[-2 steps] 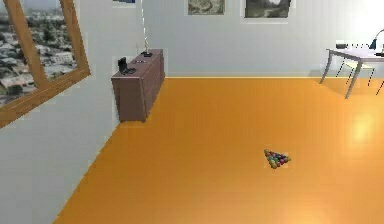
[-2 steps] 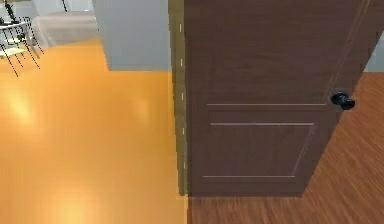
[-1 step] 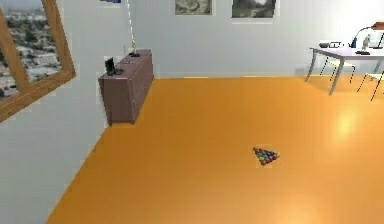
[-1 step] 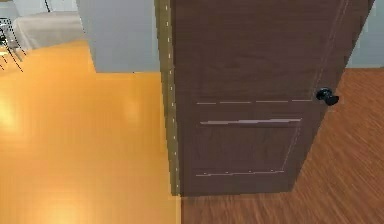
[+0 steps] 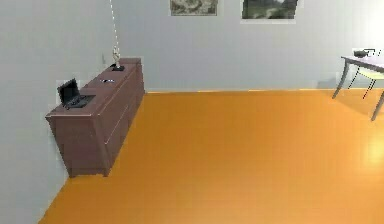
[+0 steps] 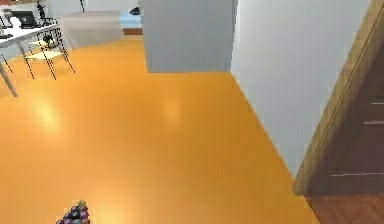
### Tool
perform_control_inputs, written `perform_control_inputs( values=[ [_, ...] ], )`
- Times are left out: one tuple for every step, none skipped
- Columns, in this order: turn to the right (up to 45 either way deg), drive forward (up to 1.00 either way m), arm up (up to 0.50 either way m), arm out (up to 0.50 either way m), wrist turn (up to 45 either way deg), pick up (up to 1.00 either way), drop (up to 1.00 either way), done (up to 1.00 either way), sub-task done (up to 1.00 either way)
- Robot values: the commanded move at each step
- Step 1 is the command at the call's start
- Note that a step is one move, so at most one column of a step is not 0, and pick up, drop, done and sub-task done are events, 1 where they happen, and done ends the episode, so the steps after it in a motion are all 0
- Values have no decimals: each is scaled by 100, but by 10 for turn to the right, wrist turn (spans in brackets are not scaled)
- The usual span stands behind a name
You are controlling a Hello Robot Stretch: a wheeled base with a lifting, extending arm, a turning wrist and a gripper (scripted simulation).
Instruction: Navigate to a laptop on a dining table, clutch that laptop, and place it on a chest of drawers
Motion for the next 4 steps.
perform_control_inputs(
  values=[
    [30, 0, 0, 0, 0, 0, 0, 0, 0],
    [0, 100, 0, 0, 0, 0, 0, 0, 0],
    [60, 0, 0, 0, 0, 0, 0, 0, 0],
    [0, 15, 0, 0, 0, 0, 0, 0, 0]
  ],
)
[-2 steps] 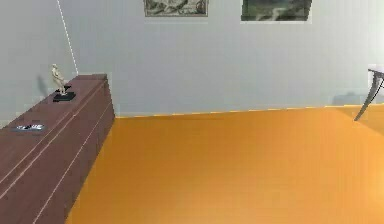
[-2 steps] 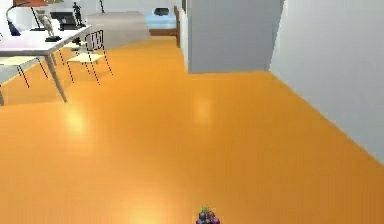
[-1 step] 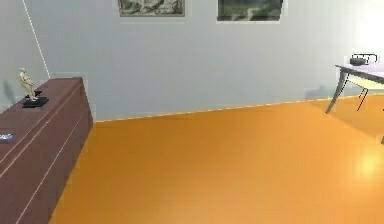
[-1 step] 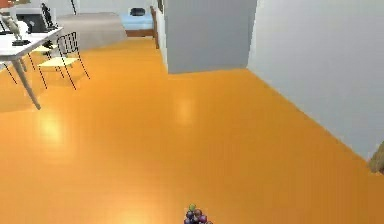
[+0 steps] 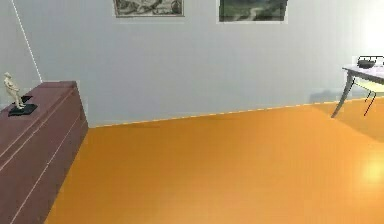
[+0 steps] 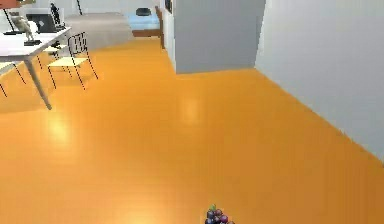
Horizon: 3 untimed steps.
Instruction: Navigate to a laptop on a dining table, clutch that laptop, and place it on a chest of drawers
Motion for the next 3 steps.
perform_control_inputs(
  values=[
    [450, 0, 0, 0, 0, 0, 0, 0, 0],
    [150, 0, 0, 0, 0, 0, 0, 0, 0],
    [30, 0, 0, 0, 0, 0, 0, 0, 0]
  ],
)
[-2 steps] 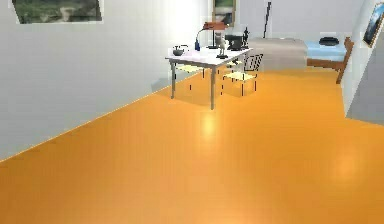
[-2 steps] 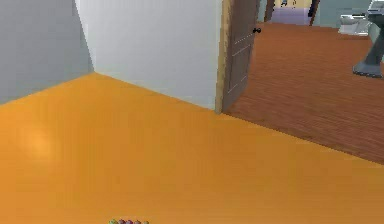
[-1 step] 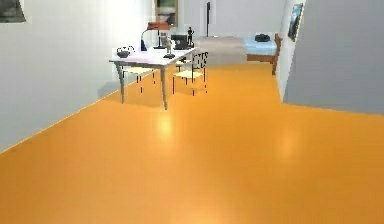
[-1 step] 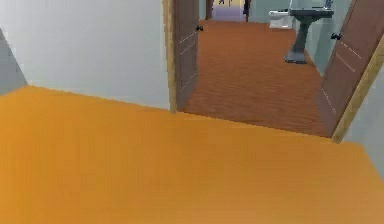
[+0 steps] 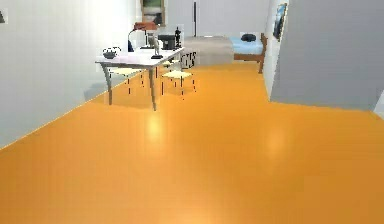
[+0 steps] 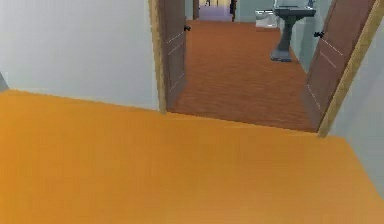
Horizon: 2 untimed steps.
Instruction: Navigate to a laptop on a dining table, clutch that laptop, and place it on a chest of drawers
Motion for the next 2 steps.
perform_control_inputs(
  values=[
    [0, 100, 0, 0, 0, 0, 0, 0, 0],
    [0, 100, 0, 0, 0, 0, 0, 0, 0]
  ],
)
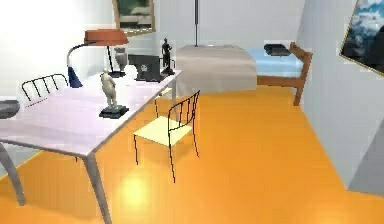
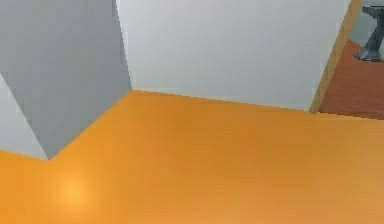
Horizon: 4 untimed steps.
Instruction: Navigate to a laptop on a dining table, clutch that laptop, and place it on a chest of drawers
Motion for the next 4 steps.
perform_control_inputs(
  values=[
    [-60, 0, 0, 0, 0, 0, 0, 0, 0],
    [0, 40, 0, 0, 0, 0, 0, 0, 0],
    [450, 0, 0, 0, 0, 0, 0, 0, 0],
    [120, 0, 0, 0, 0, 0, 0, 0, 0]
  ],
)
